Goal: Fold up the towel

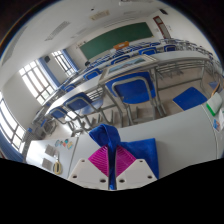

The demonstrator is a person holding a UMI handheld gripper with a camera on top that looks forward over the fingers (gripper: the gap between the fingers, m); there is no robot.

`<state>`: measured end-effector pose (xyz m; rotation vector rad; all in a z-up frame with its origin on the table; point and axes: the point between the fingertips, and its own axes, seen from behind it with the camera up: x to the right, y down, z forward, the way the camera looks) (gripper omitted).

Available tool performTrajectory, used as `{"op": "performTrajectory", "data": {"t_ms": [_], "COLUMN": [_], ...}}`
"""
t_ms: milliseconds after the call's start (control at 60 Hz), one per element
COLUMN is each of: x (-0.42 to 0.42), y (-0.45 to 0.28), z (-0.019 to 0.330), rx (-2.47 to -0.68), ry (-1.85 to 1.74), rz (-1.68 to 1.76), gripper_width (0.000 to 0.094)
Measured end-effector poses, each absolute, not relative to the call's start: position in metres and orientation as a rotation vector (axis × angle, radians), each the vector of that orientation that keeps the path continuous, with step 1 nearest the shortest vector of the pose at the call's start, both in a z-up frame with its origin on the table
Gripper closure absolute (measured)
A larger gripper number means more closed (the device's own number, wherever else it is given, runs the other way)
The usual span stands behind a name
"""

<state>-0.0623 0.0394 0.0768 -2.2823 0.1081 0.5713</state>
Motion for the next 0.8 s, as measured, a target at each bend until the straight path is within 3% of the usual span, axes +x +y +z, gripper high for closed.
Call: {"op": "performTrajectory", "data": {"t_ms": [83,117,183,233,400,800], "x": [-0.017,0.001,0.038,0.052,0.072,-0.035], "y": [0.038,0.035,0.027,0.019,-0.010,-0.186], "z": [0.058,0.051,0.040,0.048,0.091,0.210], "rx": [-2.311,-2.325,-2.341,-2.329,-2.260,-2.160], "ry": [0.150,0.162,0.161,0.141,0.063,-0.050], "rz": [0.440,0.376,0.235,0.147,0.017,-0.118], "gripper_width": [0.0726,0.0592,0.0208,0.0075,0.0088,0.0091]}}
